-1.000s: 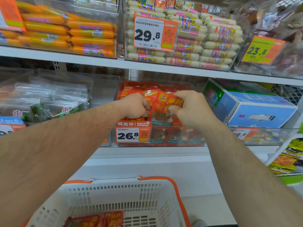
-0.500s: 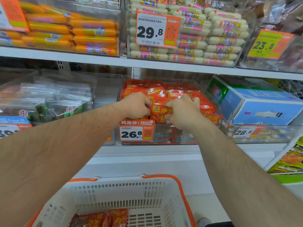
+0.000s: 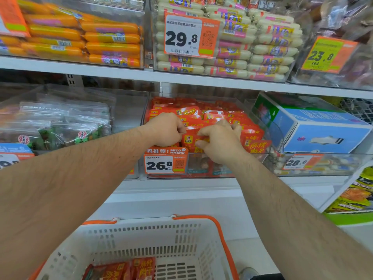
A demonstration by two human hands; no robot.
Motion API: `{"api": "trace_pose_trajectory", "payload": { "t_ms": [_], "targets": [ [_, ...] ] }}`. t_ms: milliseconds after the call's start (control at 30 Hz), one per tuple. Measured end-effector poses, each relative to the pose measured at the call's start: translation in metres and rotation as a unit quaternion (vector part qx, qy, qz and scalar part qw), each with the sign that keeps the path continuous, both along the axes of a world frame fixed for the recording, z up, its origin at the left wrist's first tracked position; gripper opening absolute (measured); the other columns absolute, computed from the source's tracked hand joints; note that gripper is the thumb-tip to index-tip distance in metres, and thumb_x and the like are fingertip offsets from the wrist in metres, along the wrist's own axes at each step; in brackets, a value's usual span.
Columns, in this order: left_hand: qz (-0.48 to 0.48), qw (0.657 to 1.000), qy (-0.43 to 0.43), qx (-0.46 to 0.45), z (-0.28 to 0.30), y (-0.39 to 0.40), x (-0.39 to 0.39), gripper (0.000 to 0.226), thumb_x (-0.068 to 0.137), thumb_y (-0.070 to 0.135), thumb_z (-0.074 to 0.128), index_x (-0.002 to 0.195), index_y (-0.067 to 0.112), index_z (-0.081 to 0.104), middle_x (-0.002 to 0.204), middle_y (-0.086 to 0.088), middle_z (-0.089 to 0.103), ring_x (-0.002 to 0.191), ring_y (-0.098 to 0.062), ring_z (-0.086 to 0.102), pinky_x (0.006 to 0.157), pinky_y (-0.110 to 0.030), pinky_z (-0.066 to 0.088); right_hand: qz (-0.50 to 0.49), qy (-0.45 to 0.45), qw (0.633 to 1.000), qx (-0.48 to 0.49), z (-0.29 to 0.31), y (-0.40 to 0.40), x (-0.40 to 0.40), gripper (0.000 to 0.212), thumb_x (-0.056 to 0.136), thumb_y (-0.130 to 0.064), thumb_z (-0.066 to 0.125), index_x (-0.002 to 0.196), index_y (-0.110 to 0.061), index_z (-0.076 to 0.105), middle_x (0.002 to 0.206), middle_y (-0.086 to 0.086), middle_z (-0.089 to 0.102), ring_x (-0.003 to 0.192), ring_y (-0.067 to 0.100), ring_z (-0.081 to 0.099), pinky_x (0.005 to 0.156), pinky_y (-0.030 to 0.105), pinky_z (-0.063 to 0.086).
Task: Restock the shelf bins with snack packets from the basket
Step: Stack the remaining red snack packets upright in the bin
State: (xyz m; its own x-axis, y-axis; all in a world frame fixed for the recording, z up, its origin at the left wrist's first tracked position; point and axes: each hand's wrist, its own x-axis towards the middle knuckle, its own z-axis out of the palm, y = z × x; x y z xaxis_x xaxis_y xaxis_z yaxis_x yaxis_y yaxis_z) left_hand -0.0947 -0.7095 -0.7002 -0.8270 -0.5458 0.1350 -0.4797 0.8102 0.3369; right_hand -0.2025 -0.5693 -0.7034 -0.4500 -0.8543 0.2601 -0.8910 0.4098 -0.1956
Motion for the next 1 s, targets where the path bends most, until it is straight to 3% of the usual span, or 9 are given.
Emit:
{"api": "trace_pose_trajectory", "payload": {
  "t_ms": [200,400,567,700,767,833,933,1000],
  "targets": [
    [0.0,1.0,-0.008,-0.016,-0.001,0.0,-0.001,0.014,0.094,0.022,0.062,0.096,0.021,0.076,0.09,0.011,0.059,0.09,-0.012,0.054,0.087,-0.033,0.051,-0.003,0.001,1.0,0.027,-0.002,-0.002,0.002,0.017,0.094,-0.042,0.061,0.108,-0.038,0.069,0.12,-0.002,0.059,0.136,0.023,0.027,0.116,0.054,0.008],
    [0.028,0.998,-0.025,-0.051,-0.004,0.003,0.0,0.029,0.091,0.026,0.063,0.063,0.035,0.059,0.091,0.012,0.059,0.103,-0.019,0.056,0.097,-0.049,0.046,-0.002,-0.004,1.0,0.016,-0.008,-0.002,0.001,0.018,0.094,-0.043,0.061,0.107,-0.037,0.071,0.112,-0.009,0.064,0.135,0.022,0.031,0.117,0.055,0.005],
    [0.046,0.998,-0.022,-0.045,0.0,0.011,0.001,0.012,0.094,0.032,0.061,0.088,0.035,0.071,0.1,0.012,0.066,0.1,-0.015,0.059,0.091,-0.042,0.052,0.0,-0.016,1.0,0.018,-0.006,-0.004,0.0,0.016,0.094,-0.043,0.06,0.103,-0.036,0.072,0.11,-0.01,0.065,0.136,0.023,0.031,0.117,0.057,0.004],
    [0.042,0.997,-0.001,-0.07,-0.003,0.014,0.008,0.016,0.095,0.036,0.058,0.102,0.036,0.073,0.115,0.01,0.063,0.115,-0.018,0.052,0.1,-0.05,0.043,-0.003,-0.007,1.0,0.004,-0.011,-0.004,0.001,0.015,0.093,-0.041,0.06,0.102,-0.035,0.071,0.11,-0.008,0.064,0.133,0.022,0.033,0.116,0.055,0.007],
    [0.042,0.993,0.04,-0.105,-0.006,0.017,0.015,0.021,0.096,0.036,0.054,0.111,0.038,0.069,0.123,0.009,0.055,0.123,-0.019,0.043,0.105,-0.05,0.032,0.0,0.007,1.0,-0.01,-0.013,0.0,0.003,0.018,0.091,-0.04,0.061,0.106,-0.034,0.07,0.112,-0.008,0.062,0.131,0.02,0.033,0.115,0.053,0.009],
    [0.041,0.982,0.12,-0.142,-0.012,0.025,0.025,0.027,0.095,0.033,0.055,0.12,0.033,0.065,0.124,0.006,0.053,0.121,-0.02,0.044,0.101,-0.044,0.03,0.003,0.046,0.997,-0.063,-0.015,0.003,0.006,0.02,0.087,-0.038,0.063,0.106,-0.033,0.07,0.111,-0.009,0.063,0.126,0.019,0.036,0.112,0.049,0.014],
    [-0.001,0.935,0.294,-0.201,-0.028,0.046,0.053,0.026,0.084,0.024,0.058,0.107,0.02,0.07,0.102,0.0,0.063,0.098,-0.025,0.059,0.083,-0.039,0.043,0.027,0.117,0.961,-0.249,-0.022,0.006,0.02,0.014,0.079,-0.026,0.063,0.09,-0.024,0.071,0.096,-0.006,0.067,0.105,0.023,0.052,0.097,0.042,0.03],
    [-0.011,0.92,0.361,-0.155,-0.055,0.063,0.078,0.025,0.079,0.021,0.054,0.098,0.016,0.07,0.088,0.002,0.063,0.08,-0.017,0.058,0.072,-0.03,0.046,0.109,0.109,0.932,-0.328,-0.038,0.004,0.041,0.009,0.072,-0.021,0.061,0.076,-0.019,0.068,0.079,-0.002,0.065,0.084,0.027,0.057,0.079,0.039,0.04]
  ]
}}
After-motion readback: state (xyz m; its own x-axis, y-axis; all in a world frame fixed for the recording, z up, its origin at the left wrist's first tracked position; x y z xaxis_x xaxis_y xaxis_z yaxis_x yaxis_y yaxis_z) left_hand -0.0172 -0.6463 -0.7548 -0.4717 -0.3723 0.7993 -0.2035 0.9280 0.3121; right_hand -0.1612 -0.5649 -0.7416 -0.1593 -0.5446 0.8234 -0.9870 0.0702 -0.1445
